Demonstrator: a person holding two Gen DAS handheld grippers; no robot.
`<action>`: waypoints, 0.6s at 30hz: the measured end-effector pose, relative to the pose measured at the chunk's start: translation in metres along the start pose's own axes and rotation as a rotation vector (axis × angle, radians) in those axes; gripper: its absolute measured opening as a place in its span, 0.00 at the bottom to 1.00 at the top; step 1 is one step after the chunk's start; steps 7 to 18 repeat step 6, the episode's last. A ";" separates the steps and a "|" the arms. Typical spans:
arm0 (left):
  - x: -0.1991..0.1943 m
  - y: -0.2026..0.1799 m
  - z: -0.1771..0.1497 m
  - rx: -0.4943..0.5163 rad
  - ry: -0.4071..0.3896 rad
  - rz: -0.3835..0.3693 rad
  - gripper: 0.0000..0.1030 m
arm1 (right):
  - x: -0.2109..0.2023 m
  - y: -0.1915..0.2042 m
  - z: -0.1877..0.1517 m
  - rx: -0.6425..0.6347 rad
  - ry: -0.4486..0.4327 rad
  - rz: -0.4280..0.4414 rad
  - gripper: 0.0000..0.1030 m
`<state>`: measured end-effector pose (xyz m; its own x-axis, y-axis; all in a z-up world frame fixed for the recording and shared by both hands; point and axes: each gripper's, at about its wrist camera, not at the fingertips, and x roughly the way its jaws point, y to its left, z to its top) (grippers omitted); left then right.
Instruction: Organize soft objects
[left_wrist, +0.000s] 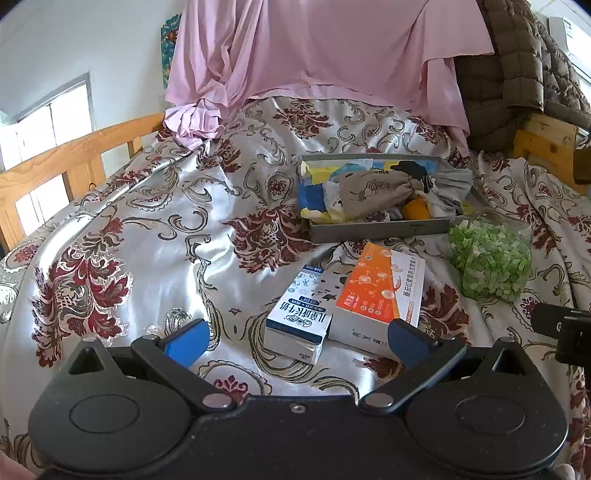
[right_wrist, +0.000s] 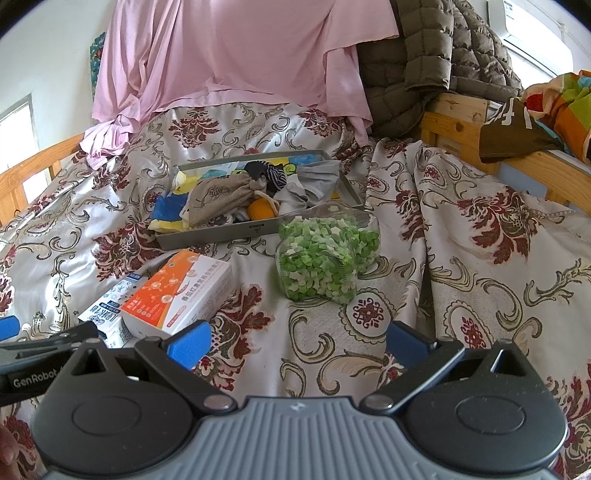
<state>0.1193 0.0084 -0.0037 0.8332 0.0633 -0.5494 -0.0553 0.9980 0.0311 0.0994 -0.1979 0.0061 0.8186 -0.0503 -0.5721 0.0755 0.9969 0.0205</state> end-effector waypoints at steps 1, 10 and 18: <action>0.000 -0.001 0.000 0.000 -0.001 0.000 0.99 | 0.000 0.000 0.000 0.000 0.000 0.000 1.00; 0.000 -0.001 0.000 -0.001 0.002 0.000 0.99 | 0.000 0.001 -0.001 -0.001 0.002 0.000 1.00; 0.000 -0.001 0.000 -0.001 0.002 0.000 0.99 | 0.000 0.001 -0.001 -0.001 0.002 0.000 1.00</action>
